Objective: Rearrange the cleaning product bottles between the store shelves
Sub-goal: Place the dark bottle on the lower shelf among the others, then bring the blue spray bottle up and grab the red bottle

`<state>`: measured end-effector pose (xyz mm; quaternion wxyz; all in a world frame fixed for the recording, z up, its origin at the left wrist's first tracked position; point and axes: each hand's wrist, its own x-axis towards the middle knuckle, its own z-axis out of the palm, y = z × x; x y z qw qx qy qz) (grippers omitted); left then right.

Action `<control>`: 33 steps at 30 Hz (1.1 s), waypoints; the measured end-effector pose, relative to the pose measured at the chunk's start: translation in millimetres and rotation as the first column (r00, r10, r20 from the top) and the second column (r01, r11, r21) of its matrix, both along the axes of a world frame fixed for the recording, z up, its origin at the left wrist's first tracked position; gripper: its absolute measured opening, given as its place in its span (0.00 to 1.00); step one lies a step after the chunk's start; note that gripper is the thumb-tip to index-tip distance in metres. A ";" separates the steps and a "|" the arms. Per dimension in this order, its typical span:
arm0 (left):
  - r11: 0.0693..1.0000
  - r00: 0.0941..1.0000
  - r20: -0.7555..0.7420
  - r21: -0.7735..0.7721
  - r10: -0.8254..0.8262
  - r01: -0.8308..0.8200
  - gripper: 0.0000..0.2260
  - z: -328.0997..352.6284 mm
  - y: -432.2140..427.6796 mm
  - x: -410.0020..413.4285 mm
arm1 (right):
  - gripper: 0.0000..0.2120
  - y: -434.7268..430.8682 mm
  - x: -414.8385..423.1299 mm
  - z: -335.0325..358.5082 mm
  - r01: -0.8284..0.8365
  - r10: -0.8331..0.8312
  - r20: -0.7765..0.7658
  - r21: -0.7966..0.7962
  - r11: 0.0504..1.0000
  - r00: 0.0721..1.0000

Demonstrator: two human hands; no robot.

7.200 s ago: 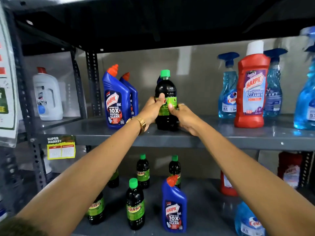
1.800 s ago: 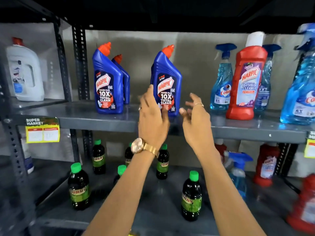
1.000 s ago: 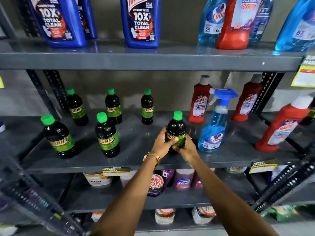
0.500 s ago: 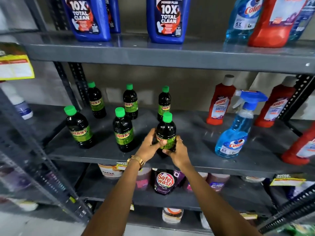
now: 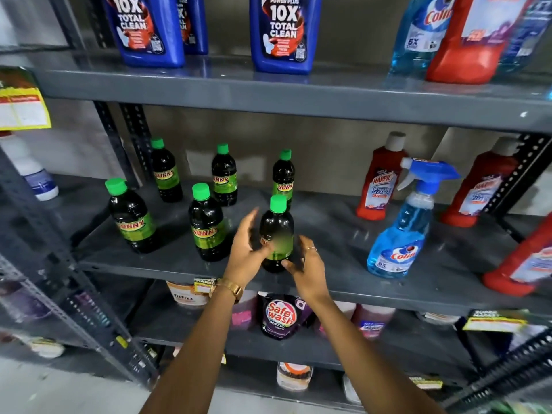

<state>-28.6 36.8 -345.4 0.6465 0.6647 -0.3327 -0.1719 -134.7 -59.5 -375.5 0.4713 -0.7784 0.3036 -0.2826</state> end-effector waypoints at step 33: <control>0.984 0.990 0.118 0.165 -0.083 0.063 0.16 2.9 -129.1 -189.1 | 0.16 -142.5 -201.9 29.6 -0.050 0.039 0.094 0.119 0.992 0.995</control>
